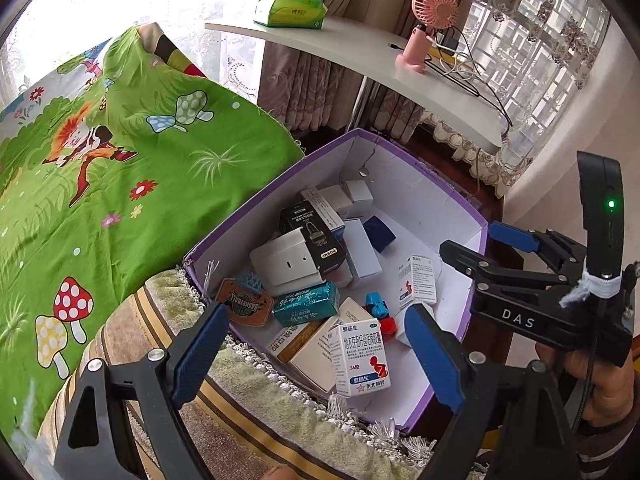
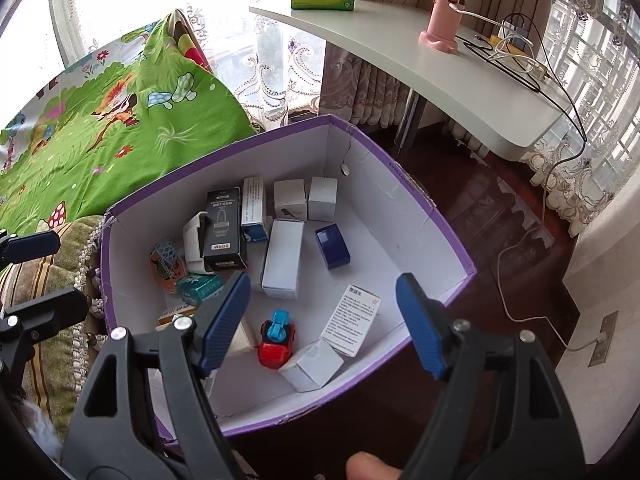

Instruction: Organize rigid objects

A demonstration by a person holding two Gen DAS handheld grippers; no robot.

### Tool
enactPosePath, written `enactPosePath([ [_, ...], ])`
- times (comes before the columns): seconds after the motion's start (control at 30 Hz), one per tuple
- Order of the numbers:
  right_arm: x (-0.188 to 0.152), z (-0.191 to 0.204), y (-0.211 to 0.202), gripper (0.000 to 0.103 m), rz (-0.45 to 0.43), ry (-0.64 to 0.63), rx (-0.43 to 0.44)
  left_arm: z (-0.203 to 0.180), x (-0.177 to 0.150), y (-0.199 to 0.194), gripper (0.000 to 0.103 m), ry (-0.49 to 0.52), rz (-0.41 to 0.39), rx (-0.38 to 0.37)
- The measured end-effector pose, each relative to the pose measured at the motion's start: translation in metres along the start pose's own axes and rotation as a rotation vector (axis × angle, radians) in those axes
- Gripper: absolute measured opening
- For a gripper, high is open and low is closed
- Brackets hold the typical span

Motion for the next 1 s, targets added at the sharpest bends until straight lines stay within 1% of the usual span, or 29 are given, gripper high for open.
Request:
enactPosePath([
  [1.0, -0.0014, 0.0012, 0.0007, 0.078, 0.003, 0.0, 0.001, -0.0008, -0.0013, 0.0066, 0.09, -0.007, 0.027, 0.0],
])
Point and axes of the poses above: each gripper's, at about its wrist camera, not at the fingertips, and y roughly the way its jaws point, z to its left, x to its top, the point moved 3 cm from there along y, roughly the way its jaws point, and after that the axes turned 2 degrees about -x, right-handed, at the moved point
